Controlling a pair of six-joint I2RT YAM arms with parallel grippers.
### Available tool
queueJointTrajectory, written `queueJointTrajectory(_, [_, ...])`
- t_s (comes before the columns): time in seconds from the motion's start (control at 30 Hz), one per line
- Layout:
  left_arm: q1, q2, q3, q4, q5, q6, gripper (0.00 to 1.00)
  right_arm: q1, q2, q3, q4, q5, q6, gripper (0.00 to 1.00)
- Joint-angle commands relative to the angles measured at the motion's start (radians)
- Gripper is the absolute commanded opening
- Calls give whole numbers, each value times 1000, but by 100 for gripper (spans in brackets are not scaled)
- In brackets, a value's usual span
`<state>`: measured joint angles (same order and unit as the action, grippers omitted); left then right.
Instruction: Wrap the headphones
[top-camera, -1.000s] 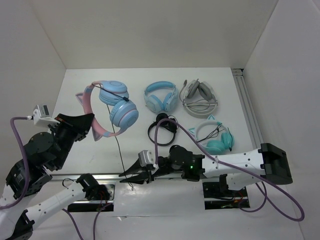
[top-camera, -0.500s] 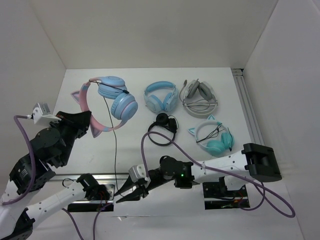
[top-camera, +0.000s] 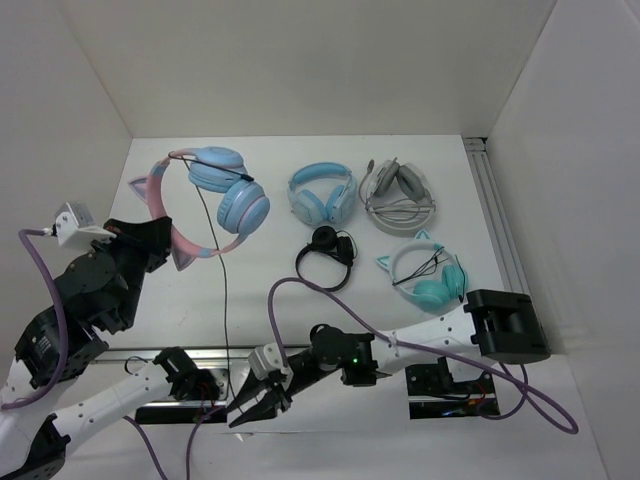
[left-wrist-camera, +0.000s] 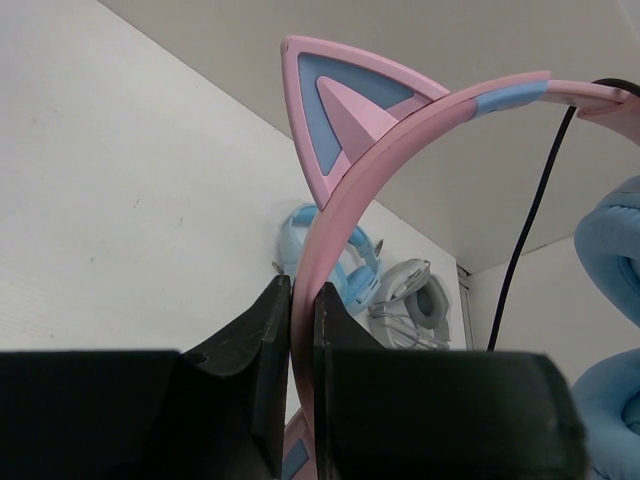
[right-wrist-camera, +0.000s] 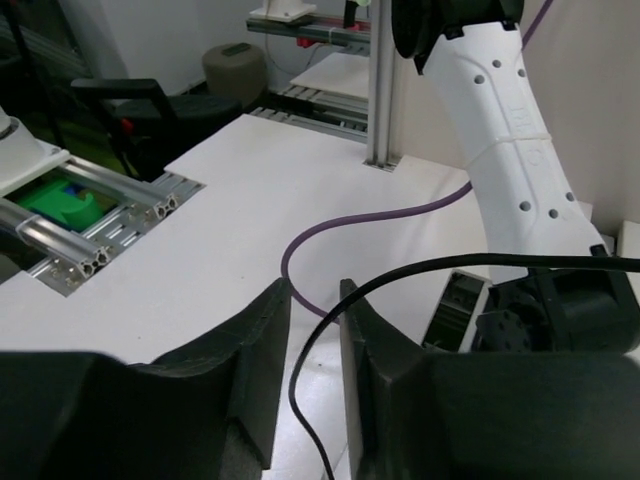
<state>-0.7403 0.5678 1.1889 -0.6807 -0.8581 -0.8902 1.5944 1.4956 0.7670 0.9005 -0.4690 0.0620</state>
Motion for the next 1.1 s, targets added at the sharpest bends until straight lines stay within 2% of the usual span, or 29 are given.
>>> queueJointTrajectory(0.0, [5,-6,51,109,-54,-10,0,28,12,40,103,-16,15,31])
queueJointTrajectory(0.07, [5,-6,51,109,-65,-1,0,29,12,49,78,12,15,19])
queueJointTrajectory(0.13, [5,-6,51,109,-91,14,0,41,-8,49,40,68,4,0])
queueJointTrajectory(0.27, [5,3,31,69,-142,62,0,81,-80,118,-180,196,-92,0])
queueJointTrajectory(0.33, [5,14,31,47,-165,71,0,90,-113,176,-392,245,-161,0])
queueJointTrajectory(0.37, [5,23,31,12,-165,83,0,90,-113,246,-464,294,-181,0])
queueJointTrajectory(0.4, [5,23,31,-12,-165,83,0,90,-126,283,-605,318,-200,0])
queueJointTrajectory(0.5, [5,49,44,-156,-177,16,0,90,-126,425,-793,407,-260,0])
queueJointTrajectory(0.67, [5,67,35,-213,-159,29,0,99,-77,639,-1145,510,-309,0])
queueJointTrajectory(0.7, [5,84,35,-214,-145,49,0,99,-77,673,-1146,523,-326,0])
queueJointTrajectory(0.77, [5,136,35,-232,-121,88,0,99,-45,776,-1262,558,-352,0])
queueJointTrajectory(0.93, [5,250,46,-329,-110,79,0,99,8,961,-1449,576,-404,0])
queueJointTrajectory(1.07, [5,271,26,-339,-81,97,0,99,63,1130,-1570,610,-442,0])
